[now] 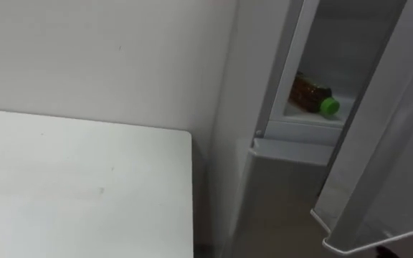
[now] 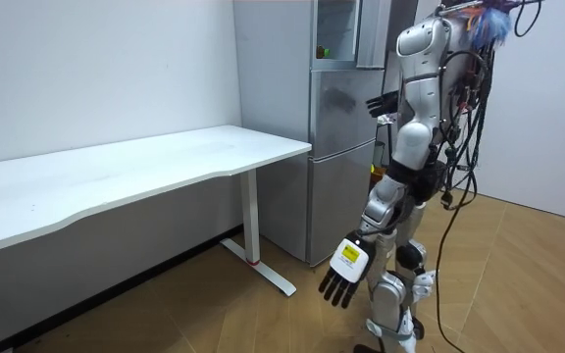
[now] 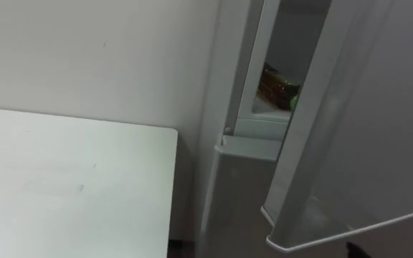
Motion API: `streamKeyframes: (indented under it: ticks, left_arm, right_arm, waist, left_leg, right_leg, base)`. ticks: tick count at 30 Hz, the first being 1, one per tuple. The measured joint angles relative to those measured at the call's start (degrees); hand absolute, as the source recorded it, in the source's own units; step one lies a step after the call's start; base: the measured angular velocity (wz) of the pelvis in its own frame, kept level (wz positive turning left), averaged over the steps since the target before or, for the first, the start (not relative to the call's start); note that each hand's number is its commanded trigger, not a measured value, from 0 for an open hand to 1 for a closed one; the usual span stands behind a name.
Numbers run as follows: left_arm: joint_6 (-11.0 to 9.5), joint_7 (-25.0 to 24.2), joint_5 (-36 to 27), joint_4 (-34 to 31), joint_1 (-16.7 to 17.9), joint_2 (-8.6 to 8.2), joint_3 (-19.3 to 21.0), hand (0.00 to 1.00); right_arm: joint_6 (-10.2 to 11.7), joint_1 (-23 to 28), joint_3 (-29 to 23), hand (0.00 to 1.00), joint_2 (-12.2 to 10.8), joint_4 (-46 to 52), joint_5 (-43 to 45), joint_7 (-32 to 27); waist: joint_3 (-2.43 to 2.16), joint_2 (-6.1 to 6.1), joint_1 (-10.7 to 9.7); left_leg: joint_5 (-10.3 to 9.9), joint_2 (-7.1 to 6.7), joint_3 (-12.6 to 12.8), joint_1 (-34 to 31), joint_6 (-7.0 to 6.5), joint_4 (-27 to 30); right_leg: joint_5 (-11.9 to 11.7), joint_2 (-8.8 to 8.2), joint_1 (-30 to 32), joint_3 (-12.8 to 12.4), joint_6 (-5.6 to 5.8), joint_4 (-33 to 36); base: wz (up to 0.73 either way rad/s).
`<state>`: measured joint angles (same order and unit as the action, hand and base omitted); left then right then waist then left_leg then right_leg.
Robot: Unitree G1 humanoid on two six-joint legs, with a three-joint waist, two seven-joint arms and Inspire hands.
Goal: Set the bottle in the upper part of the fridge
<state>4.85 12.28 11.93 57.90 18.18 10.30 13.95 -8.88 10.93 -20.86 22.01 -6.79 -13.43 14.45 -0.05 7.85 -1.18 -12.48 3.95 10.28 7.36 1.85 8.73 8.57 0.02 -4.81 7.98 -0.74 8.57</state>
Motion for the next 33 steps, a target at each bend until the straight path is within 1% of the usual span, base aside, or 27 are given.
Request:
streamKeyframes:
  ticks: [1, 2, 4, 5, 6, 10, 11, 13, 14, 16, 19, 20, 21, 22, 23, 26, 27, 28, 30, 31, 33]
  left_arm:
    - [0.24, 0.05, -0.06, -0.01, 0.33, -0.24, 0.74, 0.0]
    - [0.39, 0.05, -0.06, -0.01, 0.47, -0.27, 0.85, 0.0]
    - [1.0, 0.37, 0.02, -0.02, 0.52, -0.47, 1.7, 0.0]
    - [1.05, 0.67, 0.02, -0.05, 0.52, -0.55, 1.7, 0.0]
    - [1.08, 1.08, 0.03, -0.1, 0.6, -0.67, 1.64, 0.0]
    - [1.14, 1.37, 0.04, -0.54, 0.86, -0.87, 1.65, 0.0]
    - [1.14, 1.47, 0.04, -0.56, 0.86, -0.92, 1.66, 0.0]
    - [1.16, 2.54, 0.04, -0.54, 0.95, -1.39, 1.66, 0.0]
    - [1.16, 2.68, 0.04, -0.54, 0.94, -1.49, 1.65, 0.0]
    - [1.07, 3.1, 0.06, -0.57, 0.95, -2.07, 1.65, 0.0]
    - [0.99, 3.3, 0.05, -0.55, 1.17, -2.35, 1.64, 0.0]
    - [0.98, 3.3, 0.05, -0.54, 1.3, -2.35, 1.63, 0.0]
    - [0.97, 3.3, 0.05, -0.49, 1.44, -2.39, 1.63, 0.0]
    - [0.97, 3.3, 0.05, -0.46, 1.47, -2.48, 1.64, 0.0]
    - [0.96, 3.3, 0.07, -0.46, 1.51, -2.58, 1.64, 0.0]
    - [0.97, 3.13, 0.09, -0.46, 1.67, -3.12, 1.63, 0.0]
    - [0.96, 2.98, 0.07, -0.45, 1.56, -3.12, 1.62, 0.0]
    - [0.87, 2.92, 0.06, -0.38, 1.56, -3.13, 1.56, 0.0]
    - [0.83, 2.84, 0.05, 0.16, 1.5, -3.13, 1.44, 0.0]
    - [0.79, 2.79, 0.06, 0.34, 1.51, -3.1, 1.31, 0.0]
    - [0.37, 2.43, 0.06, 0.8, 1.5, -2.97, 1.27, 0.0]
  right_arm:
    - [0.0, -0.5, -1.32, 0.0, 0.0, 0.0, 0.01, -1.81]
    - [0.0, -0.81, -1.94, 0.0, 0.0, 0.0, 0.0, -2.79]
    - [0.0, -1.73, -4.47, 0.0, 0.0, 0.21, 0.03, -6.74]
    - [0.0, -1.95, -5.13, 0.0, 0.0, 0.38, 0.02, -7.73]
    - [0.0, -2.67, -6.05, 0.0, 0.01, 0.77, 0.23, -10.08]
    - [0.06, -5.83, -9.11, 0.0, 0.07, 1.95, 0.48, -17.78]
    - [0.06, -5.84, -9.46, 0.0, 0.08, 2.8, 0.53, -18.85]
    - [0.41, -5.86, -9.81, 0.0, 0.27, 6.11, 0.79, -23.29]
    - [0.55, -5.86, -9.81, 0.0, 0.27, 6.74, 0.88, -24.14]
    - [0.61, -5.94, -9.83, 0.0, 0.27, 10.35, 2.18, -27.74]
    - [1.04, -6.43, -10.12, 0.0, 0.34, 14.88, 2.44, -31.91]
    - [1.27, -6.83, -10.12, 0.0, 0.35, 15.51, 2.44, -32.6]
    - [1.37, -7.8, -10.16, 0.0, 0.37, 16.98, 2.43, -33.97]
    - [1.43, -8.49, -10.2, 0.0, 0.36, 18.82, 2.52, -35.04]
    - [1.44, -8.8, -10.2, 0.0, 0.36, 19.87, 2.72, -35.46]
    - [1.49, -12.15, -10.0, 0.0, 0.49, 25.22, 6.2, -37.24]
    - [1.57, -13.57, -9.8, 0.0, 0.93, 26.64, 8.56, -37.97]
    - [1.58, -13.76, -9.79, 0.0, 2.02, 27.14, 10.85, -38.52]
    - [1.75, -14.71, -9.67, 0.0, 3.07, 27.89, 11.09, -39.17]
    - [2.76, -15.68, -9.62, 0.0, 3.26, 28.2, 11.17, -39.53]
    - [3.93, -17.16, -9.38, 0.0, 3.33, 28.22, 11.28, -39.96]
  waist:
    - [-0.1, 0.25, -0.49]
    - [-0.09, 0.29, -0.69]
    - [-0.15, 0.47, -1.51]
    - [-0.2, 0.46, -1.54]
    - [-0.19, 0.61, -1.88]
    - [-0.17, 0.52, -2.89]
    - [-0.16, 0.43, -2.91]
    - [-0.15, 0.01, -3.1]
    - [-0.13, -0.05, -3.09]
    - [-0.07, -0.11, -3.21]
    - [0.09, -0.12, -3.27]
    - [0.21, 0.19, -3.28]
    - [0.15, 0.0, -3.25]
    - [0.22, -0.02, -3.25]
    - [0.18, 0.02, -3.24]
    - [0.16, -0.04, -2.96]
    - [0.19, -0.09, -3.08]
    - [0.17, -0.06, -3.03]
    - [0.1, 0.04, -3.02]
    - [0.08, 0.06, -3.07]
    - [0.11, 0.03, -2.92]
  left_leg:
    - [0.01, -0.05, 0.0, -0.01, -0.01, -0.01]
    - [0.01, -0.06, 0.04, -0.03, -0.01, 0.0]
    - [0.01, -0.11, 0.23, -0.41, -0.02, 0.02]
    - [0.01, -0.12, 0.22, -0.69, -0.02, 0.05]
    - [0.02, -0.14, 0.23, -0.82, -0.03, 0.07]
    - [0.02, -0.14, 0.33, -0.67, -0.03, 0.06]
    - [0.02, -0.14, 0.33, -0.63, -0.03, 0.05]
    - [0.02, -0.13, 0.39, -0.51, -0.03, 0.05]
    - [0.02, -0.13, 0.38, -0.48, -0.03, 0.04]
    - [0.02, -0.13, 0.51, -0.4, -0.03, -0.02]
    - [0.0, -0.16, 0.48, -0.32, -0.04, -0.14]
    - [0.0, -0.19, 0.49, -0.24, -0.04, -0.16]
    - [0.0, -0.2, 0.53, -0.11, -0.04, -0.19]
    - [0.0, -0.2, 0.58, 0.01, -0.03, -0.3]
    - [0.0, -0.2, 0.64, 0.05, -0.03, -0.35]
    - [0.01, -0.21, 0.68, -0.16, -0.03, -0.39]
    - [0.01, -0.21, 0.65, -0.37, -0.03, -0.35]
    - [0.01, -0.2, 0.6, -0.61, -0.03, -0.31]
    - [0.02, -0.21, 0.64, -0.81, -0.03, -0.28]
    - [0.02, -0.2, 0.69, -0.81, -0.03, -0.22]
    - [0.02, -0.19, 0.7, -0.77, -0.03, -0.03]
  right_leg:
    - [0.0, 0.01, 0.08, -0.04, 0.0, 0.02]
    - [0.0, 0.01, 0.15, -0.09, 0.0, 0.03]
    - [0.02, -0.02, 0.67, -0.15, 0.03, 0.05]
    - [0.02, -0.04, 0.81, -0.12, 0.04, 0.07]
    - [0.01, -0.05, 0.91, -0.13, 0.04, 0.11]
    - [0.02, -0.03, 0.9, -0.22, 0.05, 0.2]
    - [0.02, -0.01, 0.89, -0.26, 0.05, 0.2]
    - [0.02, 0.04, 0.79, -0.55, 0.05, 0.27]
    - [0.02, 0.04, 0.78, -0.6, 0.05, 0.3]
    - [0.05, 0.04, 0.97, -0.64, 0.09, 0.54]
    - [0.39, 0.01, 1.32, -0.74, 0.13, 1.19]
    - [0.58, -0.03, 1.55, -0.75, 0.14, 1.51]
    - [0.85, -0.06, 1.84, -0.82, 0.09, 2.13]
    - [0.92, -0.04, 1.87, -0.87, 0.09, 2.17]
    - [0.93, -0.04, 1.87, -0.86, 0.09, 2.15]
    - [0.92, -0.05, 1.94, -0.85, 0.09, 2.17]
    - [0.91, -0.04, 2.02, -0.84, 0.08, 2.17]
    - [0.91, -0.05, 2.18, -0.82, 0.08, 2.19]
    - [0.91, -0.05, 2.48, -0.85, 0.07, 2.31]
    - [0.9, -0.04, 2.51, -0.91, 0.06, 2.33]
    - [0.9, -0.04, 2.45, -1.04, 0.05, 2.32]
  base:
    - [-0.04]
    - [-0.05]
    - [-0.02]
    - [0.0]
    - [0.0]
    - [0.0]
    - [0.0]
    - [-0.02]
    - [0.0]
    - [-0.04]
    - [0.0]
    - [0.0]
    - [0.0]
    - [0.0]
    - [0.0]
    - [0.0]
    - [0.0]
    - [0.0]
    - [0.0]
    - [-0.03]
    - [-0.02]
